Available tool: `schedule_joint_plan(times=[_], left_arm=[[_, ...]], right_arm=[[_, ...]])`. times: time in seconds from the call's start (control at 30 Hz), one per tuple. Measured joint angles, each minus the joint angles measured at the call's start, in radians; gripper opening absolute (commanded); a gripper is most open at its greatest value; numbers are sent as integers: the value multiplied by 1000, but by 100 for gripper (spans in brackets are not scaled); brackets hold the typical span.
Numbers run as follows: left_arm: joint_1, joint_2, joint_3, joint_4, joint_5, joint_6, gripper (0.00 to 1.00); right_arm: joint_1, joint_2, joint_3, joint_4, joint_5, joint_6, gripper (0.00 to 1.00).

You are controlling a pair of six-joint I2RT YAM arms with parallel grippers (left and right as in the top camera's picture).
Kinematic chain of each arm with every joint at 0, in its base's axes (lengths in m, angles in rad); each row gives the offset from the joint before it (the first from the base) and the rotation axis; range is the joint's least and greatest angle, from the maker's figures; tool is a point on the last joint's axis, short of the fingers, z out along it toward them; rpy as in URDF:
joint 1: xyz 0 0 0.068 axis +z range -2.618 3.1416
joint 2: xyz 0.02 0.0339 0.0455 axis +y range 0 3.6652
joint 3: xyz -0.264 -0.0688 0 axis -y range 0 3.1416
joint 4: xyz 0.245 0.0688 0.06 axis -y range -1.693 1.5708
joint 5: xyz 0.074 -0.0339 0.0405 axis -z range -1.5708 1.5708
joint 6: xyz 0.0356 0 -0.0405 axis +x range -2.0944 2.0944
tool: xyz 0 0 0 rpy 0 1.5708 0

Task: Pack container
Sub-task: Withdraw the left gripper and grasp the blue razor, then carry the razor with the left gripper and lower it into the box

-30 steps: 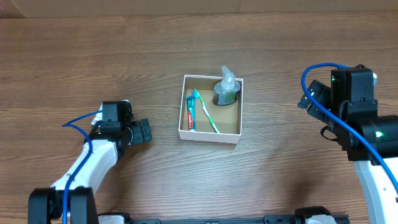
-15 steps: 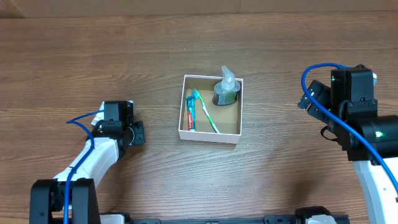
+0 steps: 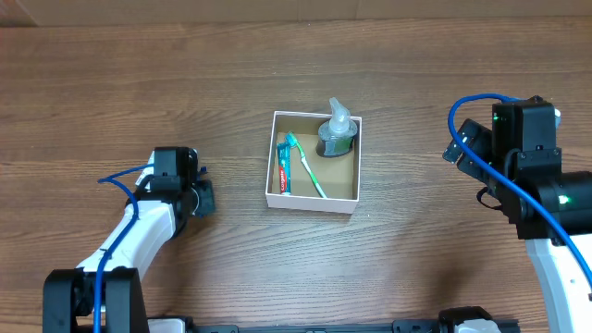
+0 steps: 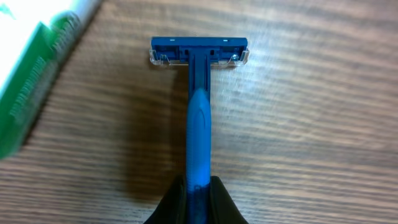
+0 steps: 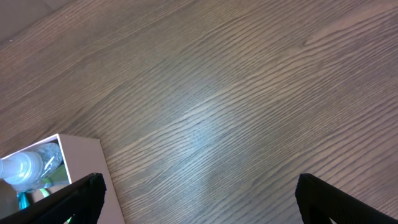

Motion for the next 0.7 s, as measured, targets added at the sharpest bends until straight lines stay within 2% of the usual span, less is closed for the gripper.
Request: schedule_joint_plan(times=[0.43, 0.57, 0.7], left_arm=[[-20, -203, 156, -173, 46, -99, 8], [-100, -268, 196, -203, 68, -150, 9], [-239, -314, 246, -214, 77, -216, 9]], right_arm=[[0, 0, 0, 0, 0, 0, 100], [0, 0, 0, 1, 0, 0, 100], [0, 0, 0, 0, 0, 0, 100]])
